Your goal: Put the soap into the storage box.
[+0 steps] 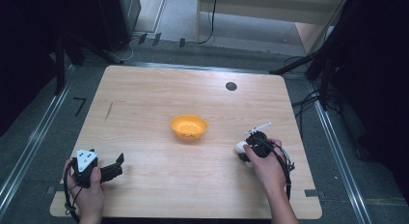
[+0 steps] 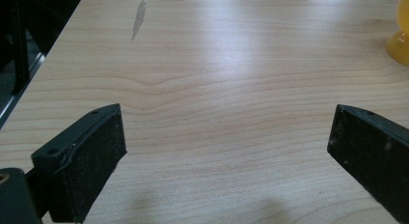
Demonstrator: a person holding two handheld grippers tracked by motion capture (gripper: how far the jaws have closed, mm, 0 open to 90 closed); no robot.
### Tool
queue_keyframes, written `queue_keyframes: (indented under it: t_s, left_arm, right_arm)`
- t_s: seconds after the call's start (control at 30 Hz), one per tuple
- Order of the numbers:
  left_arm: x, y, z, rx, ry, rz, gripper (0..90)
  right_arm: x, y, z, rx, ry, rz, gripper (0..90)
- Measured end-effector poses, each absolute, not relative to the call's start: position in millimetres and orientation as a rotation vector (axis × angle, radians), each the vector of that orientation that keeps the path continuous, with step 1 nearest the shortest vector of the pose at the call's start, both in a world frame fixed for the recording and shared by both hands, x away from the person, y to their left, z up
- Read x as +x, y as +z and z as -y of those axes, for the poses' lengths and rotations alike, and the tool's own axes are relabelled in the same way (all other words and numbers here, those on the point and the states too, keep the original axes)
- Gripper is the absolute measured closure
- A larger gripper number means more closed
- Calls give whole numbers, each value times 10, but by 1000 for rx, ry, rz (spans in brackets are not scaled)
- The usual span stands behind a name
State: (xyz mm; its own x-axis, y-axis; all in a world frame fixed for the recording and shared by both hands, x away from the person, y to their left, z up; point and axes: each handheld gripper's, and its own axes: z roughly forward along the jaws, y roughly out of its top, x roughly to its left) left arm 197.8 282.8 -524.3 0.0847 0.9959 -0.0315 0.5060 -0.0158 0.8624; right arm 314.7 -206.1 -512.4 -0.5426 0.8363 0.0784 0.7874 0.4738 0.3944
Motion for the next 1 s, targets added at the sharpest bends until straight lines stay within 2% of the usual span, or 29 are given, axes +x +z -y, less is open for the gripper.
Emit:
queue_keyframes:
  t_s: [1.0]
  left_arm:
    - [1976,-5244,-2825,1629,837,-1514,0]
  right_arm:
    - [3055,-5176,2114,1306,678,-2558,500]
